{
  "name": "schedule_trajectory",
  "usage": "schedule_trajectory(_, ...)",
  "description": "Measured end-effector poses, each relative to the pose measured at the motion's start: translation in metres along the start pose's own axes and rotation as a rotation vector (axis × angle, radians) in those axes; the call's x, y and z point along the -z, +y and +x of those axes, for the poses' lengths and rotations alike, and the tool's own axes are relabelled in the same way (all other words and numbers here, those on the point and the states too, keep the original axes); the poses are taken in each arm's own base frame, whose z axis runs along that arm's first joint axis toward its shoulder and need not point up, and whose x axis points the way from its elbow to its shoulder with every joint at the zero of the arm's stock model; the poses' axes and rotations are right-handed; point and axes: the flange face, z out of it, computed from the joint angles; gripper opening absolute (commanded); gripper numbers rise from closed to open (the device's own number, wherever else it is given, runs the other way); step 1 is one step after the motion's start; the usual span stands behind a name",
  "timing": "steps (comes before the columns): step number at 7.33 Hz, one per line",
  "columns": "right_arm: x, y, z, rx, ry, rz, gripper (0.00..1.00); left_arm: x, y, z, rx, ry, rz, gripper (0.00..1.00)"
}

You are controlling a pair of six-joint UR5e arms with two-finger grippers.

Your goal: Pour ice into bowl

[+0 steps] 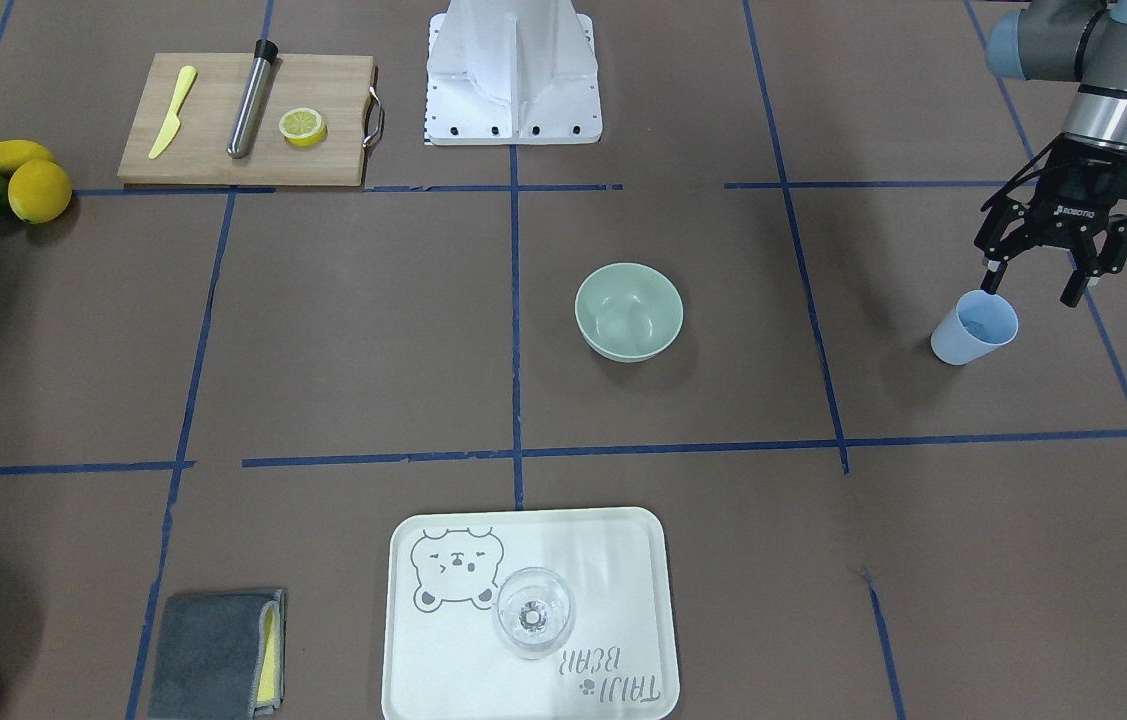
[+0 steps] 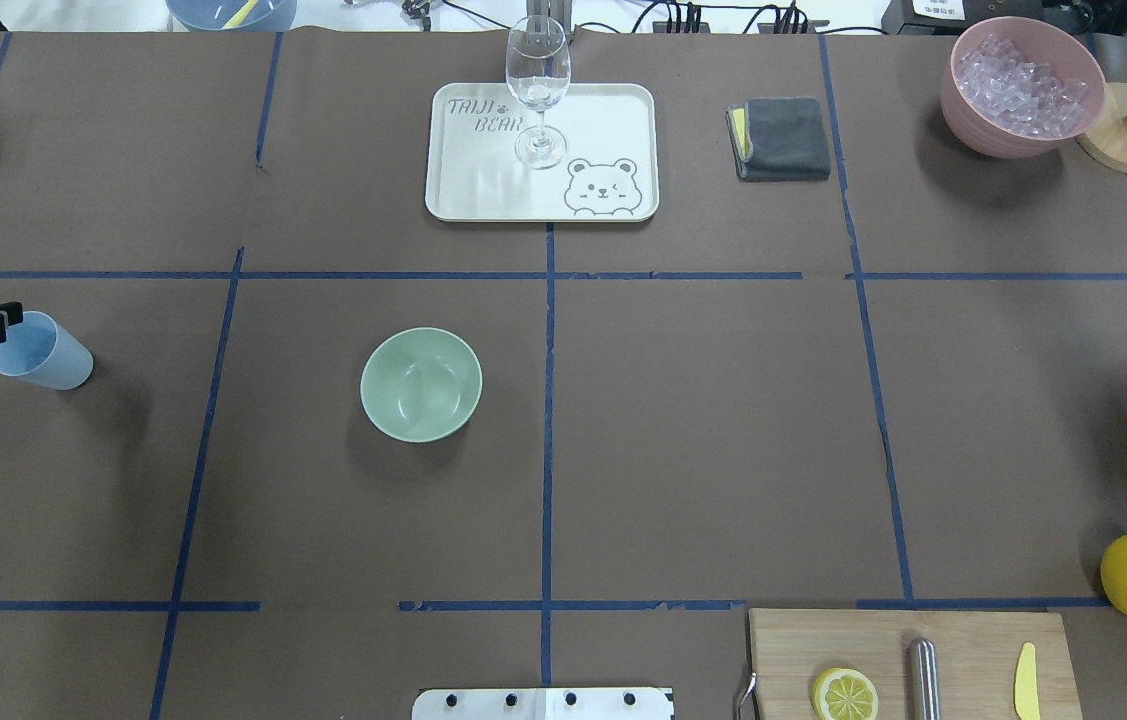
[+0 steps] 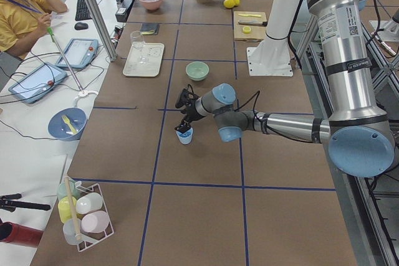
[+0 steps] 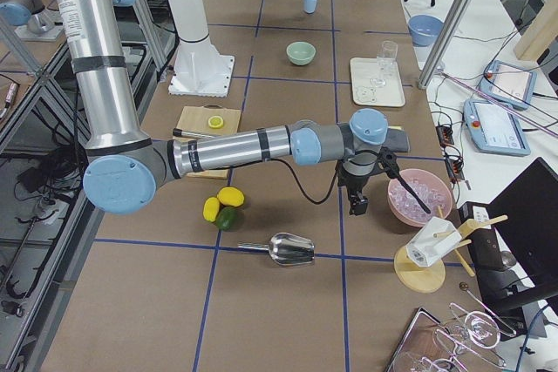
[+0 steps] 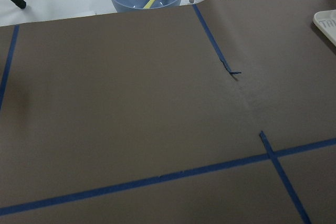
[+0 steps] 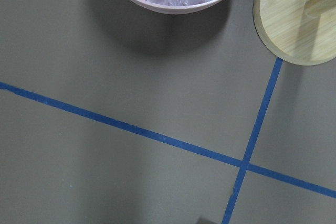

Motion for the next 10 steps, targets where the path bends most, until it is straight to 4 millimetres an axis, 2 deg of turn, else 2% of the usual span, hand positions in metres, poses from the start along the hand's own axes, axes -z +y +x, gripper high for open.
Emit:
schedule_trajectory(2,0.001,0.001,0.001,-0.003,0.001,0.002,1.00,-0.005,0.035,0.011,0.030,-0.021,-0.013,1.00)
schedule_trajectory(4,0.001,0.001,0.002,-0.005,0.001,0.002,1.00,-0.011,0.060,0.020,0.075,-0.019,-0.049,1.00)
schedule_trajectory(8,0.001,0.003,0.003,-0.008,0.001,0.000,1.00,-0.034,0.079,0.004,0.073,-0.094,-0.031,1.00)
schedule_trajectory(10,0.000,0.003,0.004,-0.011,0.001,0.000,1.00,-0.057,0.079,0.010,0.069,-0.097,-0.025,1.00)
